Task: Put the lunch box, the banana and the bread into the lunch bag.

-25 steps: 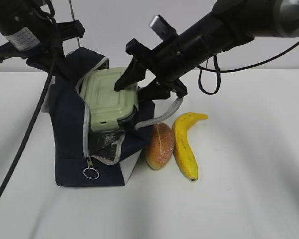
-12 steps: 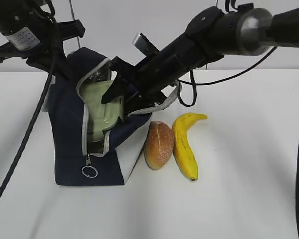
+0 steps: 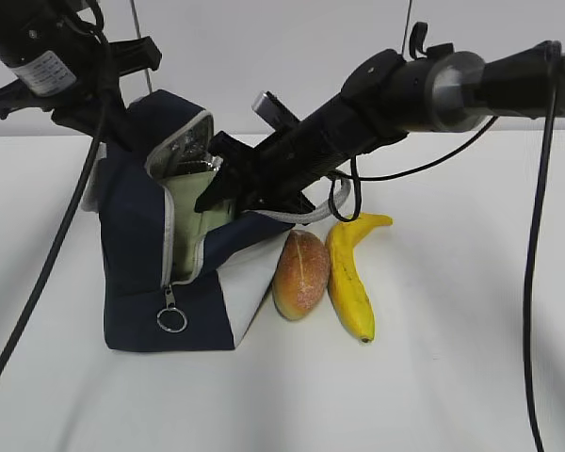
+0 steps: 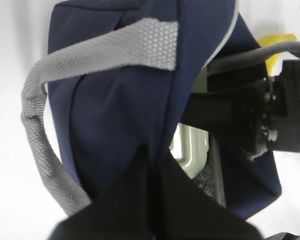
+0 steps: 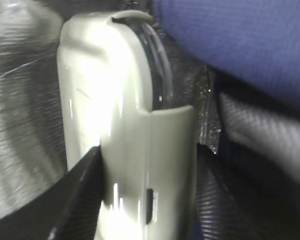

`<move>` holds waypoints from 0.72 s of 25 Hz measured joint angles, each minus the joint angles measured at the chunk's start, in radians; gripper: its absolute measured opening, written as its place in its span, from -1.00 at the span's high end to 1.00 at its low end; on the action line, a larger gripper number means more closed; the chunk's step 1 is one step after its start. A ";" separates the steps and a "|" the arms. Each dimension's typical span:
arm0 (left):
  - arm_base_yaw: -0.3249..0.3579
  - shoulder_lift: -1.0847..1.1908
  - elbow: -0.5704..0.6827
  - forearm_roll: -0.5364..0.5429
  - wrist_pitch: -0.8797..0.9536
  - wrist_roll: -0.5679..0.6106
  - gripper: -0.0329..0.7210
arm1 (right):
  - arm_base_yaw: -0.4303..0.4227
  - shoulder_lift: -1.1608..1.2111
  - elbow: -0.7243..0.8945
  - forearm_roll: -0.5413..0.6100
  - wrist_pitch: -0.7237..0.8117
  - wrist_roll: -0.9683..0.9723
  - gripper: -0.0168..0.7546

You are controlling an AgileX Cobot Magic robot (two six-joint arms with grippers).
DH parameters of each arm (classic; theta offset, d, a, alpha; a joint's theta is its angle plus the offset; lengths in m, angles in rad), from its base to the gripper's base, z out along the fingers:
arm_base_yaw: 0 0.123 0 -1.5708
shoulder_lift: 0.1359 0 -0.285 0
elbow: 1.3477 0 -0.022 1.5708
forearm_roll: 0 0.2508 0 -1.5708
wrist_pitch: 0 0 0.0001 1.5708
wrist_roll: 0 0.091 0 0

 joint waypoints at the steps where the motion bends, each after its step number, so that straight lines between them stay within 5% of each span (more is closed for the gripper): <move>1: 0.000 0.000 0.000 -0.001 0.000 0.000 0.92 | 0.000 0.004 0.000 0.002 -0.002 0.000 -0.09; 11: 0.000 0.000 0.000 -0.001 0.000 0.000 0.92 | 0.000 0.008 -0.004 0.036 0.002 -0.025 -0.47; 18: 0.000 0.000 0.000 -0.001 0.005 0.000 0.92 | -0.010 0.010 -0.050 0.065 0.107 -0.043 -0.52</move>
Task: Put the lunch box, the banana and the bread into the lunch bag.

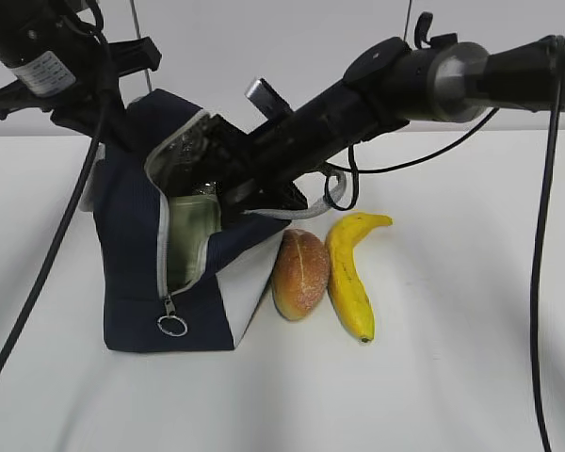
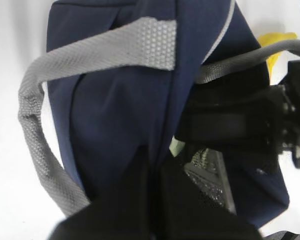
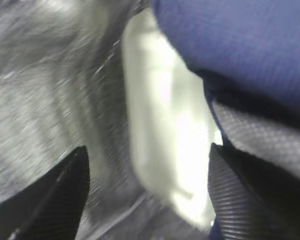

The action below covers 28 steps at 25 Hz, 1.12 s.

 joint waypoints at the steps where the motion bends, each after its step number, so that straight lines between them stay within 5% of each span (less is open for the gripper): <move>1: 0.000 0.000 0.000 0.000 0.000 0.000 0.92 | -0.001 0.000 -0.022 0.001 0.030 -0.005 -0.53; 16: 0.000 0.000 0.000 0.010 0.027 0.000 0.92 | -0.005 0.003 -0.324 -0.069 0.224 -0.052 -0.56; 28: 0.000 0.000 -0.002 0.027 0.039 0.013 0.92 | -0.031 -0.072 -0.331 -0.343 0.235 0.041 -0.55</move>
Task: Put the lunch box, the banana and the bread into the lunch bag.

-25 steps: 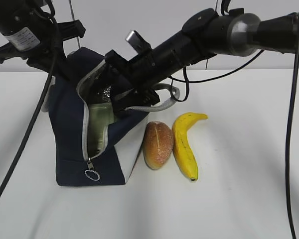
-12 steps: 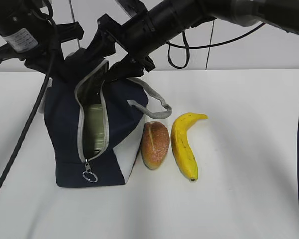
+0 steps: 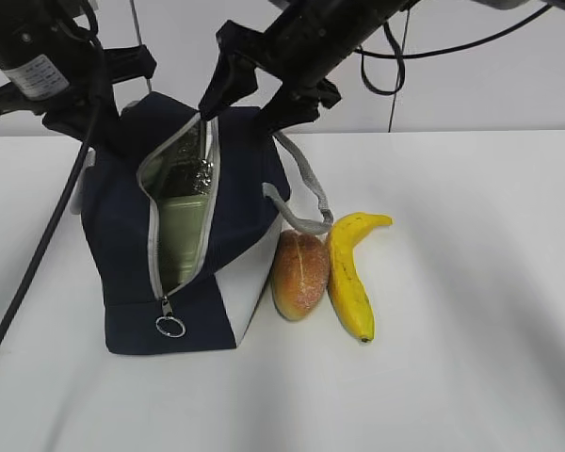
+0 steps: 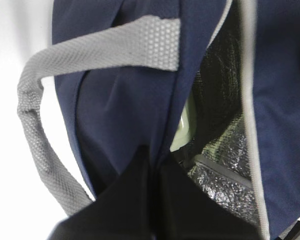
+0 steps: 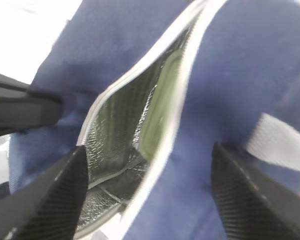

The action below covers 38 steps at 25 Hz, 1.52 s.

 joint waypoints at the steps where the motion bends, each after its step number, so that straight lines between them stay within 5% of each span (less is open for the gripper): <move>1: 0.000 0.000 0.000 0.002 0.001 0.000 0.92 | -0.002 -0.012 0.000 -0.009 -0.001 0.005 -0.55; 7: 0.000 0.000 0.000 0.009 0.008 0.003 0.92 | -0.008 -0.097 0.000 -0.075 0.006 0.033 -0.55; 14: 0.000 0.000 0.000 0.011 0.020 0.013 0.92 | -0.008 -0.229 0.008 -0.328 0.021 0.164 -0.51; 23: 0.000 0.000 0.000 0.014 0.022 0.032 0.92 | -0.008 -0.376 0.282 -0.562 0.023 0.236 -0.35; 32: 0.000 0.000 0.000 0.016 0.022 0.032 0.92 | -0.008 -0.408 0.574 -0.584 0.020 0.236 -0.35; 38: 0.000 0.000 0.000 0.016 0.022 0.032 0.92 | -0.008 -0.408 0.706 -0.567 -0.129 0.246 -0.35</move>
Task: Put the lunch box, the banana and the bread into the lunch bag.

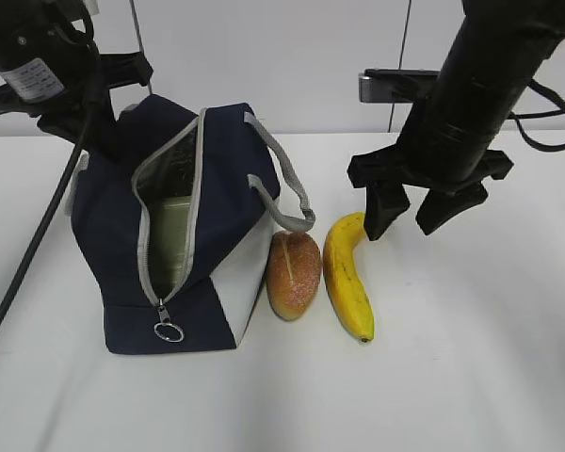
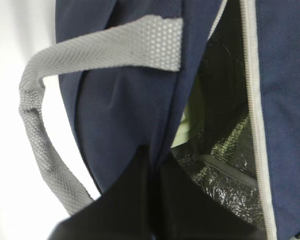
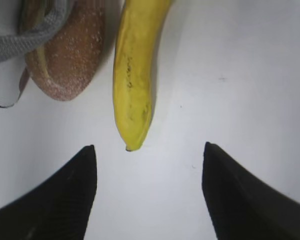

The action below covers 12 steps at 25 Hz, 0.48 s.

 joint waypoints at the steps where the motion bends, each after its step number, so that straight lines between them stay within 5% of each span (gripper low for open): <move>1: 0.000 0.000 0.000 0.000 0.000 0.000 0.92 | 0.000 0.000 0.005 0.011 -0.023 0.002 -0.35; 12: 0.000 0.000 0.000 0.000 0.002 0.000 0.92 | 0.000 0.097 0.011 0.082 -0.153 0.007 -0.34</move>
